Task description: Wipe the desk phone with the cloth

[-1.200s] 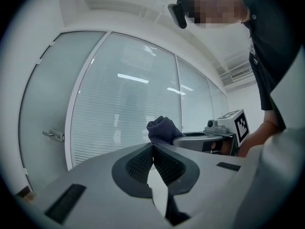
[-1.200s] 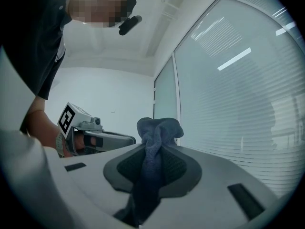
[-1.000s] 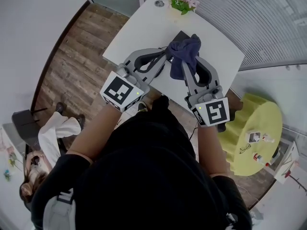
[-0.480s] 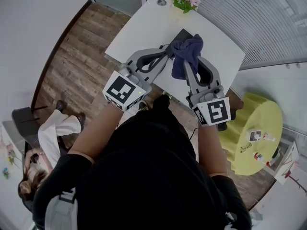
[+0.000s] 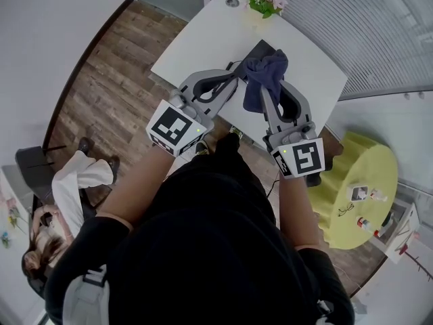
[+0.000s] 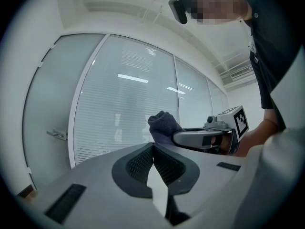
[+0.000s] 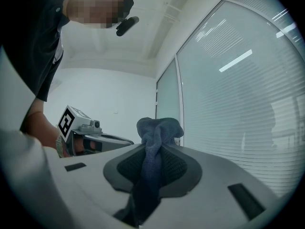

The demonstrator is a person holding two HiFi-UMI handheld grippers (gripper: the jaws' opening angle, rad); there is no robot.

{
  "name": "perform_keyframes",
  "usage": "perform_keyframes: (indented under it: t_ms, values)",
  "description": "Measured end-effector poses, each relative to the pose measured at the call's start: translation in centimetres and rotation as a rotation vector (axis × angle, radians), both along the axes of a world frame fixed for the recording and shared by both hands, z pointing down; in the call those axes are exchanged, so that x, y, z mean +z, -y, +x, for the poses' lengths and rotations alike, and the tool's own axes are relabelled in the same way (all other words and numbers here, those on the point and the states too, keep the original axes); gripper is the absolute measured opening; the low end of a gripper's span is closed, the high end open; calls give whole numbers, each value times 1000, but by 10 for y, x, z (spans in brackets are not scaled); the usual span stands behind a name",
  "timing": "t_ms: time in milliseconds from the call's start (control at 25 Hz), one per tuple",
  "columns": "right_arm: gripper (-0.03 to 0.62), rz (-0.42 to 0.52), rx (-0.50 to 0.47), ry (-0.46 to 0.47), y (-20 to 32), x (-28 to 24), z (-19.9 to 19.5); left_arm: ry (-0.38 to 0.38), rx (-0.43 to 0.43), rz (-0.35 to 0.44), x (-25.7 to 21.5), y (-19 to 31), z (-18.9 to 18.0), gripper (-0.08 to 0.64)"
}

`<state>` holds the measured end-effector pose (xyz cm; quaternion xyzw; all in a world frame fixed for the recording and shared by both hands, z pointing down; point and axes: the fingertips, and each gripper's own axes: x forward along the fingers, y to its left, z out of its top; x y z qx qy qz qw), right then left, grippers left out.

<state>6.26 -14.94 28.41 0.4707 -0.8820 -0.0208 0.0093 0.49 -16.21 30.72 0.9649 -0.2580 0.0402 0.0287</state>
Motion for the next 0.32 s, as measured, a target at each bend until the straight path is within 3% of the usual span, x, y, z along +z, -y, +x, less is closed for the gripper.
perform_keyframes:
  t_ms: [320]
  values:
    - [86,-2,2,4,-1,-1,0,-1,-2,6,-2,0,-1,11]
